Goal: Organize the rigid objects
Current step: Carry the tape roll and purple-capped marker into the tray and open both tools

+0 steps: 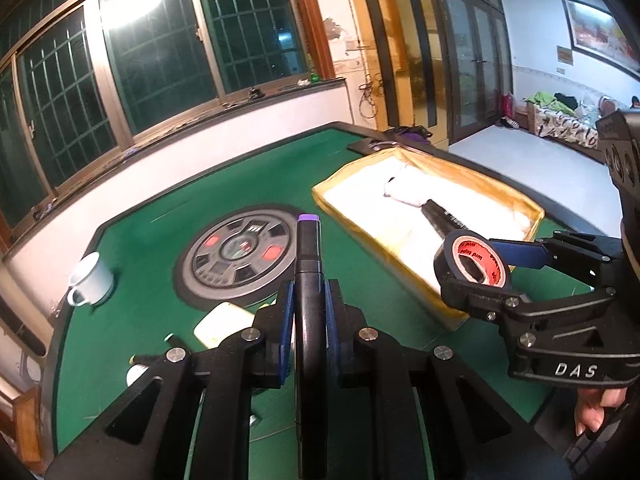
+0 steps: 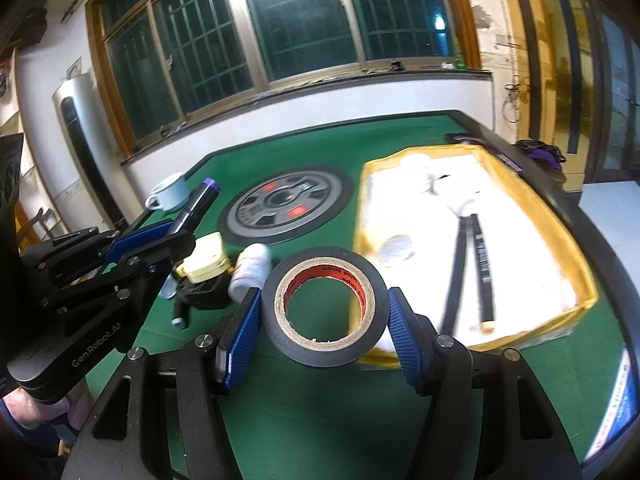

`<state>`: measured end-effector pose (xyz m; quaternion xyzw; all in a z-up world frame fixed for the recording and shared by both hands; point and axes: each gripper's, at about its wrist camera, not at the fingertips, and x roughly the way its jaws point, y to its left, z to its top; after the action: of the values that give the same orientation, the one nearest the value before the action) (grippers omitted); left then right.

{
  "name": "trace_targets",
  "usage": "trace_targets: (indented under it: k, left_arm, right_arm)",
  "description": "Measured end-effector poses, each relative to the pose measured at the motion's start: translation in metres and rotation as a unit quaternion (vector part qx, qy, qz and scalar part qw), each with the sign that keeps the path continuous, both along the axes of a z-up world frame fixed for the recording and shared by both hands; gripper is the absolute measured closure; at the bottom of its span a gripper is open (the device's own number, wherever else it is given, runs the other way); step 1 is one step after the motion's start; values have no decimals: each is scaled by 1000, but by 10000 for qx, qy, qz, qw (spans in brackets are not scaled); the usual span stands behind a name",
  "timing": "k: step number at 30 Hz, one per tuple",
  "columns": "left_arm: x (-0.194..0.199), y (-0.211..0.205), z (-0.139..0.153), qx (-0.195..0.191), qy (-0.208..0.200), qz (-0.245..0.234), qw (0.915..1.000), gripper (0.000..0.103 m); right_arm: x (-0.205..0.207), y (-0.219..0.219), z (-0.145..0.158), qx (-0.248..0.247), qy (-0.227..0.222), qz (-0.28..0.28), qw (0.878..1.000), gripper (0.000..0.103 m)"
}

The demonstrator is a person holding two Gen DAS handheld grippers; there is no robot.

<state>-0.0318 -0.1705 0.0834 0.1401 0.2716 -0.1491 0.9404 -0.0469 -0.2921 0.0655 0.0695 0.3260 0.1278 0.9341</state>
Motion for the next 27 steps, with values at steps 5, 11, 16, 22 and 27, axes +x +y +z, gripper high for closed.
trace_targets:
  k: [5, 11, 16, 22, 27]
  left_arm:
    - [11, -19, 7, -307, 262, -335, 9986, 90]
    - [42, -45, 20, -956, 707, -681, 9906, 90]
    - [77, -66, 12, -1787, 1471, -903, 9687, 91]
    - [114, -91, -12, -2330, 2099, -682, 9471, 91]
    - [131, -98, -30, -2434, 2370, -494, 9392, 91]
  right_arm:
    - [2, -31, 6, 1, -7, -330, 9995, 47]
    - [13, -67, 14, -25, 38, -719, 9974, 47]
    - [36, -89, 16, -58, 195, -890, 9958, 47]
    - [72, -112, 0, 33, 669, -1145, 9912, 47]
    - [82, -114, -8, -231, 843, -1194, 9890, 47]
